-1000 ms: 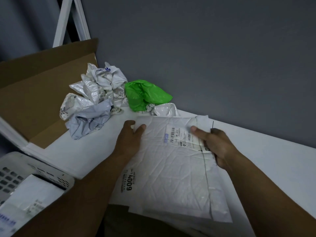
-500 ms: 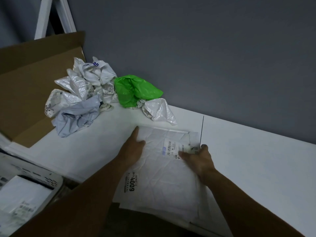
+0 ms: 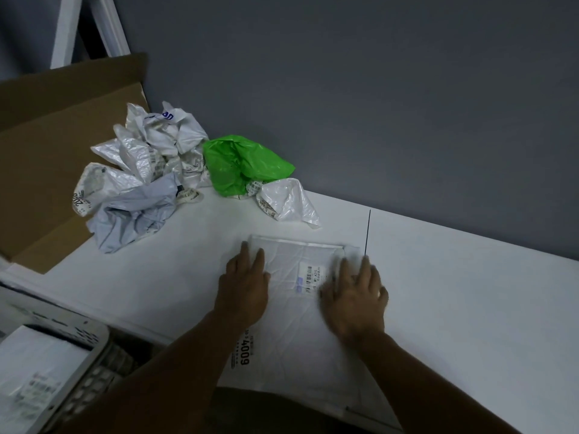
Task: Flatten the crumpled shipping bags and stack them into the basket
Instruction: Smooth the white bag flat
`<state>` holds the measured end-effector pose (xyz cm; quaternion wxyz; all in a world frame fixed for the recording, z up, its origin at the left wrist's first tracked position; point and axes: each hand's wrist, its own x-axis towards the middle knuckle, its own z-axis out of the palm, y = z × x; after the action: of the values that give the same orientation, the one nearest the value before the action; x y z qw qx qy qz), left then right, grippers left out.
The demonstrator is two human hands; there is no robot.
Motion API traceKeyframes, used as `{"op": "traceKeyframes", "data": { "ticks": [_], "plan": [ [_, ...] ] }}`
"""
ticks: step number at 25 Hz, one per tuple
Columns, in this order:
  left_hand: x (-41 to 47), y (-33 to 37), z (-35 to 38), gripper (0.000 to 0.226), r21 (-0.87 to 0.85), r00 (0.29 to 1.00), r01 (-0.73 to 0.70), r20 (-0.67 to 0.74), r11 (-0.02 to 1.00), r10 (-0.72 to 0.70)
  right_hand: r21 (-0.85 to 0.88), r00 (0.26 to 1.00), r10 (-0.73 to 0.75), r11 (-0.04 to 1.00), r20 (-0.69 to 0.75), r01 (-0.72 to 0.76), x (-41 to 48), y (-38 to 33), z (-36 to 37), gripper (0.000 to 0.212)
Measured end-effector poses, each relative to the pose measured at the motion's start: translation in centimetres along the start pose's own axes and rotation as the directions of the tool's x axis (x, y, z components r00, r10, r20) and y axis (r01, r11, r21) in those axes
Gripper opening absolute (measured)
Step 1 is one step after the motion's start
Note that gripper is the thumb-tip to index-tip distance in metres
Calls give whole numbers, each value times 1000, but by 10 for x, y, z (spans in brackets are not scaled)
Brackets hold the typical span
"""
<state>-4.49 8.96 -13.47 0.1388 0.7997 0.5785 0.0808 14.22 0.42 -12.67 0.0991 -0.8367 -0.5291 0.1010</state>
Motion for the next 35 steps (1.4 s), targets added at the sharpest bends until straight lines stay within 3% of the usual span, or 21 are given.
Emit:
{"op": "traceKeyframes", "data": {
  "ticks": [2, 5, 9, 24, 32, 35],
  "plan": [
    [-1, 14, 1, 56, 35, 989, -80, -121, 996, 83, -60, 986, -165, 984, 14, 165, 3, -7, 2, 71],
    [-6, 28, 18, 69, 140, 991, -135, -1, 981, 136, -104, 969, -216, 968, 123, 229, 5, -11, 14, 73],
    [-8, 17, 44, 69, 164, 992, -126, 40, 978, 121, -145, 964, -209, 962, 167, 233, 6, -8, 33, 71],
    [-8, 11, 62, 61, 221, 992, -124, 13, 967, 125, -225, 966, -245, 940, 78, 257, 8, 1, 65, 76],
    [-5, 13, 55, 62, 175, 989, -122, 100, 977, 106, -237, 958, -206, 938, 201, 251, 8, -1, 54, 80],
    [4, 13, 34, 63, 43, 985, -87, 154, 995, 80, -263, 951, -161, 937, 263, 232, 10, -9, 41, 83]
  ]
}}
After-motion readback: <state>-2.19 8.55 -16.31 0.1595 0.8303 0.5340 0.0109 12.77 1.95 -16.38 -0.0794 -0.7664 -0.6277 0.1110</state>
